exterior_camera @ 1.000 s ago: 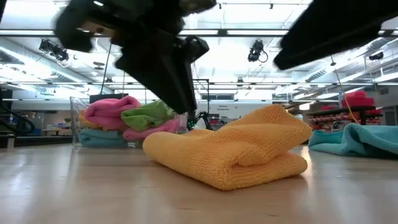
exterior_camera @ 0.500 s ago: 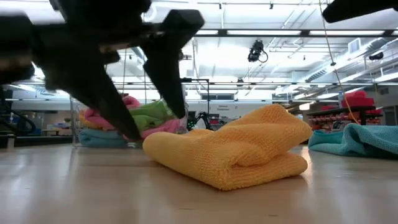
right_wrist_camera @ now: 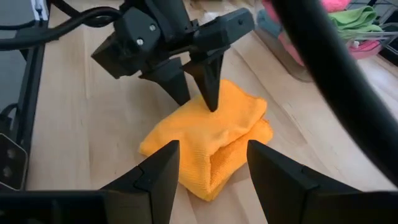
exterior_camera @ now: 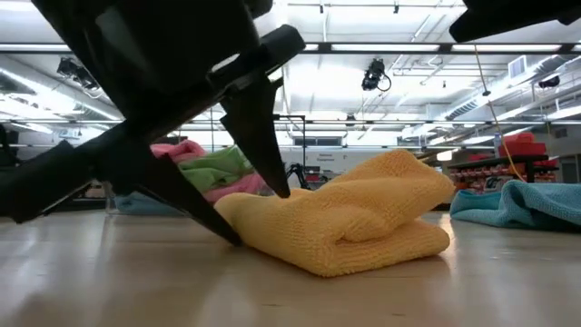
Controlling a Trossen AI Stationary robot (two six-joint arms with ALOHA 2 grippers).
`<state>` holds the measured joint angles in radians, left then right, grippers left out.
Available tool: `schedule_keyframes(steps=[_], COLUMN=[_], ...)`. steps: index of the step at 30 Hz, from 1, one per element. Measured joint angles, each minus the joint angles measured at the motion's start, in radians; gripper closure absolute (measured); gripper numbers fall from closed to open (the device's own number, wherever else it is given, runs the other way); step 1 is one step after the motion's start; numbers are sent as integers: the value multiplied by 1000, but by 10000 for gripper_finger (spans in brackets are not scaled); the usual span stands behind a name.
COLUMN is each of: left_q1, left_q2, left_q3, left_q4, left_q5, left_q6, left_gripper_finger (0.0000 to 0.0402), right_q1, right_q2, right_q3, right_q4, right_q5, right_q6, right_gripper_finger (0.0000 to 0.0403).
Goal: Fold microfiber towels
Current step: Stack the orange microfiber towel on top of the pink microfiber towel
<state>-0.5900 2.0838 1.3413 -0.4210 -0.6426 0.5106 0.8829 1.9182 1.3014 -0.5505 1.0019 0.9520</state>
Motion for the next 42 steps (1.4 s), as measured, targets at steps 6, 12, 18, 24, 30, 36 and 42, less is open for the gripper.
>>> schedule_keyframes(steps=[6, 12, 18, 24, 30, 36, 42], left_q1=[3, 3, 3, 3, 2, 2, 2], left_q2=[8, 5, 4, 3, 3, 3, 3], left_q3=[1, 1, 1, 1, 1, 1, 1], left_q4=[6, -1, -27, -33, -39, -42, -43], left_q5=[9, 28, 30, 31, 30, 30, 30], left_q6=[-6, -32, -117, -173, -242, -298, -318], left_gripper_finger=[194, 210, 221, 230, 229, 228, 229], right_q1=[-27, -84, -152, -148, -153, -173, -180], right_q2=[36, 116, 138, 138, 139, 148, 148], right_q3=[0, 0, 0, 0, -1, -65, -87], right_q4=[131, 333, 357, 314, 270, 313, 319], right_q5=[6, -66, -294, -319, -321, -346, -338], right_q6=[-109, -471, -639, -862, -1002, -1080, -1113], right_gripper_finger=[206, 203, 169, 136, 137, 138, 139])
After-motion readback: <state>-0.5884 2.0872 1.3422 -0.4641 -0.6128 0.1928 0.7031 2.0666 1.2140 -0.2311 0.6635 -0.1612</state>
